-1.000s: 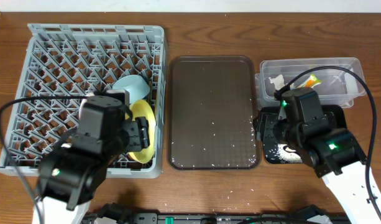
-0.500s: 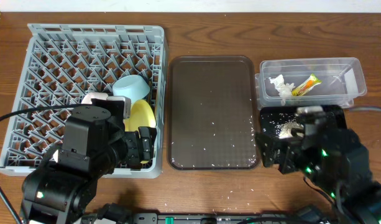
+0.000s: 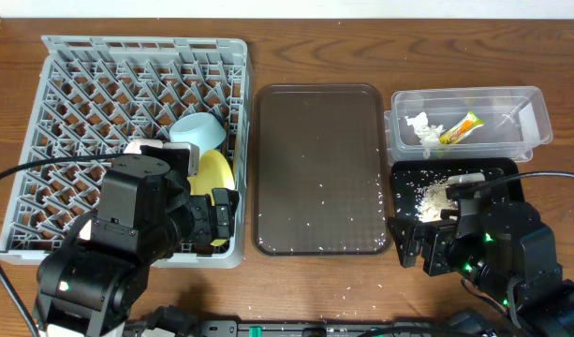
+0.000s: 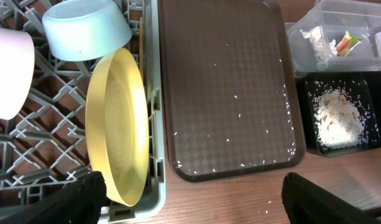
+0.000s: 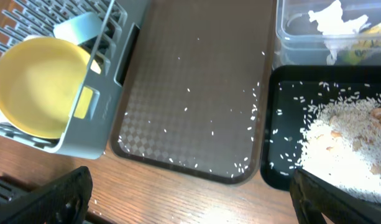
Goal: Sort waste into correct bins and load items into the dishwasher
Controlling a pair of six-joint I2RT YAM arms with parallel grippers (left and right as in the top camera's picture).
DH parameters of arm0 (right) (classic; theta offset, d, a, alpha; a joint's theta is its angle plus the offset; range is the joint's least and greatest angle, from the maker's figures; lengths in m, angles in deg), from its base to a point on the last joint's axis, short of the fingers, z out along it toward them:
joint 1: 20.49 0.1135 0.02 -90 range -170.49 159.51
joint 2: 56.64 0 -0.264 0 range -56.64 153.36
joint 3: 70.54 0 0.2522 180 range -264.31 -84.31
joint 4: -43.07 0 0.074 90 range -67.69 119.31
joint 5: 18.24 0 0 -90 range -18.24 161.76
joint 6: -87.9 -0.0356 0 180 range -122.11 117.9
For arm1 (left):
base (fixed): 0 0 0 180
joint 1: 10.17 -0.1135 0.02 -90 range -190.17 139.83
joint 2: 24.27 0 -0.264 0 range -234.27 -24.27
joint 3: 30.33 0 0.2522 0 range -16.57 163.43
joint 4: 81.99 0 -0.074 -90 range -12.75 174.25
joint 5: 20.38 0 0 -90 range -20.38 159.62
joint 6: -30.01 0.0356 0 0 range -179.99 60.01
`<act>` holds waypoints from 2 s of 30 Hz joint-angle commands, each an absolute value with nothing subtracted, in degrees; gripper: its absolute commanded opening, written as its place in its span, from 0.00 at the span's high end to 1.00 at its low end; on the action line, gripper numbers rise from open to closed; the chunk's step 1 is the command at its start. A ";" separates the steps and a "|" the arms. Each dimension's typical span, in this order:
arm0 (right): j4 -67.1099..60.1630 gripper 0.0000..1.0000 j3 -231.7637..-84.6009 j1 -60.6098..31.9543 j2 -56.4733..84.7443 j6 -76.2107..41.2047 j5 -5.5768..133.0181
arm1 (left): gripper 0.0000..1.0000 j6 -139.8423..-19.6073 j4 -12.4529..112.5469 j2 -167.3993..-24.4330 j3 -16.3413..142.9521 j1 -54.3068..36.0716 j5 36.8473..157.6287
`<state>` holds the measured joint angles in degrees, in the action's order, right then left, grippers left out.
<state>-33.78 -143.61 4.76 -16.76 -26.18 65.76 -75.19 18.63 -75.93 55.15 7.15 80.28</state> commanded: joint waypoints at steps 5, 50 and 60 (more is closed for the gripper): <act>-28.86 0.01 -142.94 0.26 -19.91 -23.36 70.38 | 0.09 -75.28 18.50 -75.88 55.61 7.29 80.98; 25.43 0.01 -84.62 -18.71 -56.15 -3.54 67.25 | 0.08 -75.28 18.50 -75.88 55.61 7.29 80.98; 25.43 0.01 -84.62 -18.71 -56.15 -3.54 67.25 | 0.08 -75.26 18.43 -75.88 55.61 7.29 80.95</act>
